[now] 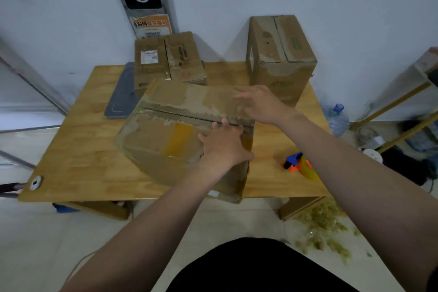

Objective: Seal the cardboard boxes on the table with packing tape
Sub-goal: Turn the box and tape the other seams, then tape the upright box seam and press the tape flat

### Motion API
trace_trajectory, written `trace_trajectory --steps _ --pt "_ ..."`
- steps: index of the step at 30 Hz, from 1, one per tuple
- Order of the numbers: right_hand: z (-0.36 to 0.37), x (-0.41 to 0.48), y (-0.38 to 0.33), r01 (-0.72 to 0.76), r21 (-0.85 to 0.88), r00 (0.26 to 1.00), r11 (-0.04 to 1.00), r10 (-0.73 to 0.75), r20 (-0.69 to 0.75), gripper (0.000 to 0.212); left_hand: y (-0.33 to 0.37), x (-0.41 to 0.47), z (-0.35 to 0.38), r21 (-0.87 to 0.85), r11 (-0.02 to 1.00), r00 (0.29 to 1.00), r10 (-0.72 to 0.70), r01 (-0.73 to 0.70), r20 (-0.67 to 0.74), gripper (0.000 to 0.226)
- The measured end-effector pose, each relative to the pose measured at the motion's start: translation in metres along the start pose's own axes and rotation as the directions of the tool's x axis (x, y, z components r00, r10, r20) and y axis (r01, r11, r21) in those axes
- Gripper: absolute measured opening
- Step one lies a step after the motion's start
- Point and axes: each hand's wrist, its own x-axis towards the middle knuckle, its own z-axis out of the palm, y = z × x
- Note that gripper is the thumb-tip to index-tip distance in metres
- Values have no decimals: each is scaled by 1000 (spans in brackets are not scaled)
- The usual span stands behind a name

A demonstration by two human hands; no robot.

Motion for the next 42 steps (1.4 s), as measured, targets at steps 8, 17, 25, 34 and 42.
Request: trace_trajectory --steps 8,17,25,34,42 --pt "23 -29 -7 -158 -191 979 969 178 96 50 -19 -23 7 127 965 972 234 -231 -11 86" --pt "28 -113 10 -472 -216 879 855 475 -41 62 -49 -10 7 26 807 806 588 -590 60 79" --pt "1 -118 34 -555 -40 832 831 553 -43 72 -46 37 -19 -141 796 807 588 -589 -48 60" --pt "1 -51 64 -499 8 859 867 495 -132 72 -38 66 -35 -256 859 892 394 -443 -223 54" --pt "11 -61 66 -472 217 859 854 501 -105 71 -35 51 -17 -241 904 925 299 -353 -235 58"
